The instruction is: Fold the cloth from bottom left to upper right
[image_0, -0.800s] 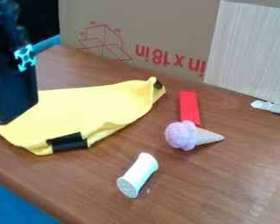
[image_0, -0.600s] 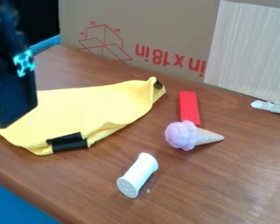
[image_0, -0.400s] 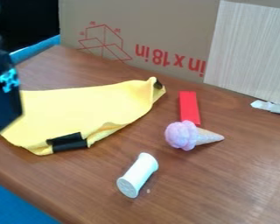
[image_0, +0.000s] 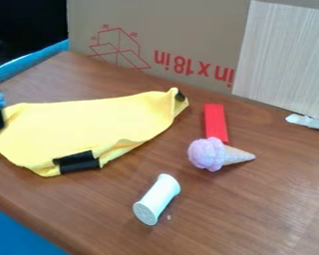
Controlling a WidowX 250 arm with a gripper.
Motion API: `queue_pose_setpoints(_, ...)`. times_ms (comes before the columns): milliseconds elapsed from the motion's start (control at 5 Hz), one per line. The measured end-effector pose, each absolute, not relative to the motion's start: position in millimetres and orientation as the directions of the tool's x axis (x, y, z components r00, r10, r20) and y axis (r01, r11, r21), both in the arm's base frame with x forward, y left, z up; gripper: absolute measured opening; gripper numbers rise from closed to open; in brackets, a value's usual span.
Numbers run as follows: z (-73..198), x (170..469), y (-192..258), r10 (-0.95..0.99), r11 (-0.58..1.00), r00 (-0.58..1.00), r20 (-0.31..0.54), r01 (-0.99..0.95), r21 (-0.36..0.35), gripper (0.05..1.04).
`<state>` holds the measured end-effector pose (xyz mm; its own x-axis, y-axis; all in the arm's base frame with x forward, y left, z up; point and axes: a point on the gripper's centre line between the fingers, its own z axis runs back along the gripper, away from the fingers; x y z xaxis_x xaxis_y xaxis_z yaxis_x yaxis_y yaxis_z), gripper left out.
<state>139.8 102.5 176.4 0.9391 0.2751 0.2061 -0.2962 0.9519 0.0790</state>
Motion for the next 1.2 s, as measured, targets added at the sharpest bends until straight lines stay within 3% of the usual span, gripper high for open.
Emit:
queue_pose_setpoints(200,150.5,146.2,149.4,0.408,0.901,0.886,0.22,-0.43,0.063,0.999)
queue_pose_setpoints(600,148.4,157.5,198.4,0.59,0.776,0.711,0.383,-0.63,-0.026,0.999)
queue_pose_setpoints(800,154.5,164.3,210.0,0.604,0.752,0.673,0.426,-0.659,-0.024,0.999)
queue_pose_setpoints(1200,136.2,175.9,239.7,0.708,0.647,0.585,0.396,-0.762,-0.031,0.999)
